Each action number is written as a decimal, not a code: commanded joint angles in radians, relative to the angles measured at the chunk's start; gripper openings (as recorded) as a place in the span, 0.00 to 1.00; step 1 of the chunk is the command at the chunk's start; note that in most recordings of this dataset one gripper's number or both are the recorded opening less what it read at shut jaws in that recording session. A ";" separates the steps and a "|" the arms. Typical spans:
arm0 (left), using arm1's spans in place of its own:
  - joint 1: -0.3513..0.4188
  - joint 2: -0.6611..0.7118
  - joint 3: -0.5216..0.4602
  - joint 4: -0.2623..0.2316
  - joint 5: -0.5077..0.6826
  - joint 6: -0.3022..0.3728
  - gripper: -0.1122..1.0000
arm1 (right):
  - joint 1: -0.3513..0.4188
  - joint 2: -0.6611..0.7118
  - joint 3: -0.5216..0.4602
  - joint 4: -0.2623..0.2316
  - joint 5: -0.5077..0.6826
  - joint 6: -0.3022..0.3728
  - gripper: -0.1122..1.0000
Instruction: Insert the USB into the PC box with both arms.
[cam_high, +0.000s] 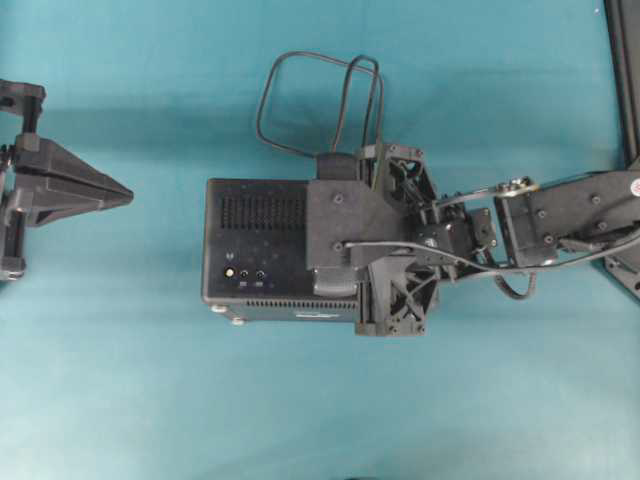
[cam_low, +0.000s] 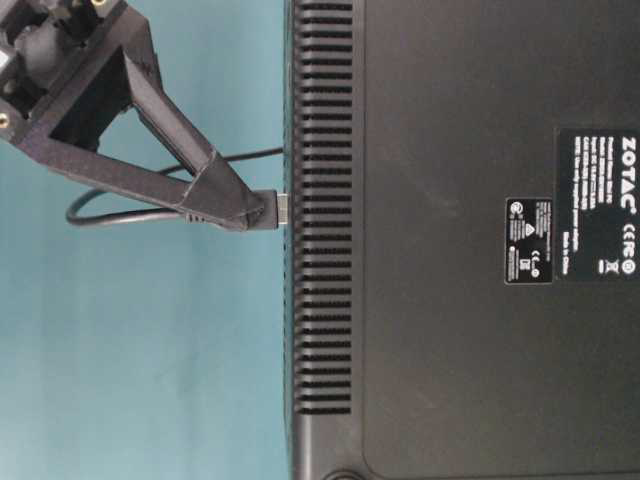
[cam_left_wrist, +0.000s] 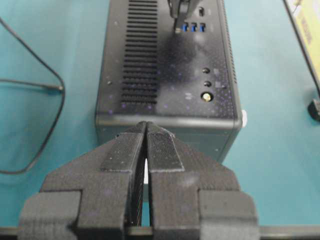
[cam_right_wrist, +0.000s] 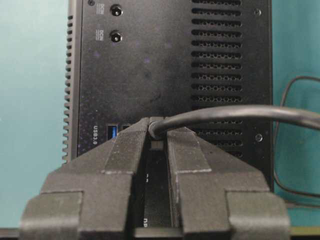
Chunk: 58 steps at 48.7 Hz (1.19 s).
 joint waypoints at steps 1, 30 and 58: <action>-0.002 0.003 -0.014 0.003 -0.009 0.002 0.10 | 0.034 -0.011 -0.014 0.002 0.006 0.003 0.18; -0.002 0.003 -0.038 0.003 -0.009 0.000 0.10 | 0.020 -0.018 -0.029 -0.012 -0.006 0.003 0.40; -0.002 0.002 -0.032 0.003 -0.009 -0.002 0.10 | 0.003 -0.025 -0.015 -0.081 -0.006 0.009 0.59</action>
